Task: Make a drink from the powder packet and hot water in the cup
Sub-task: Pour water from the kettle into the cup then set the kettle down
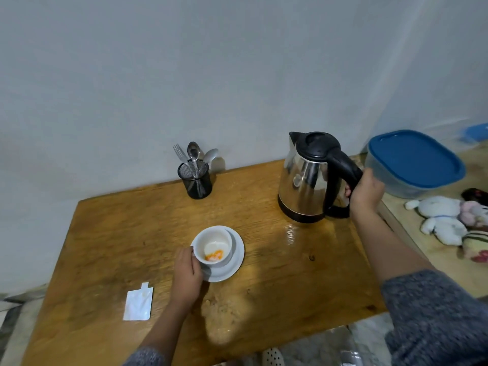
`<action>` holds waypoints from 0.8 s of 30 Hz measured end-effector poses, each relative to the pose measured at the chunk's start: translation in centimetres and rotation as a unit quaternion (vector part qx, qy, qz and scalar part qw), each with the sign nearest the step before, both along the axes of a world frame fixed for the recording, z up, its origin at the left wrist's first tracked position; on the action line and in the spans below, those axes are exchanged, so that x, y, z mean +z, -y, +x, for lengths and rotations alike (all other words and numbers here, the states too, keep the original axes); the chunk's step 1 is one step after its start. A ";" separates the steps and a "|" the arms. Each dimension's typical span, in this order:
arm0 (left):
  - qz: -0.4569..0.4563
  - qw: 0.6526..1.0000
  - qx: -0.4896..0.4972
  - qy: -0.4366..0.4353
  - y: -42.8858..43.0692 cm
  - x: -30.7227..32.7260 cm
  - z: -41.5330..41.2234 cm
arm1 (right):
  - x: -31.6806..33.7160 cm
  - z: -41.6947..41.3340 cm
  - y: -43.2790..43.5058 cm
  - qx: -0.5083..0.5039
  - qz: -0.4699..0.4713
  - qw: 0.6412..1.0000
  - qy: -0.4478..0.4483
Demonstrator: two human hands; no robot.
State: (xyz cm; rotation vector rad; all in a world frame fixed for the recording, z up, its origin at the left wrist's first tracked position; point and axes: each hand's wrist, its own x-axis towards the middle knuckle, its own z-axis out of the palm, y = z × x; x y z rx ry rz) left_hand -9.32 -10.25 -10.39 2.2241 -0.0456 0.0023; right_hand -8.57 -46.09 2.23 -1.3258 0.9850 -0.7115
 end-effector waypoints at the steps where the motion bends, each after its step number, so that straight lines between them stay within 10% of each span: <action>1: 0.001 1.000 0.001 -0.001 0.1 0.1 0.0 | -0.1 0.1 -0.2 -0.008 -0.007 1.000 -0.002; 14: 0.002 1.000 -0.005 -0.014 -0.1 0.3 0.1 | 5.9 1.7 -0.6 0.022 -0.170 0.984 -0.046; 24: 0.008 0.999 -0.022 -0.035 -0.1 0.9 0.1 | 9.9 3.3 -6.0 0.236 -0.434 0.862 -0.113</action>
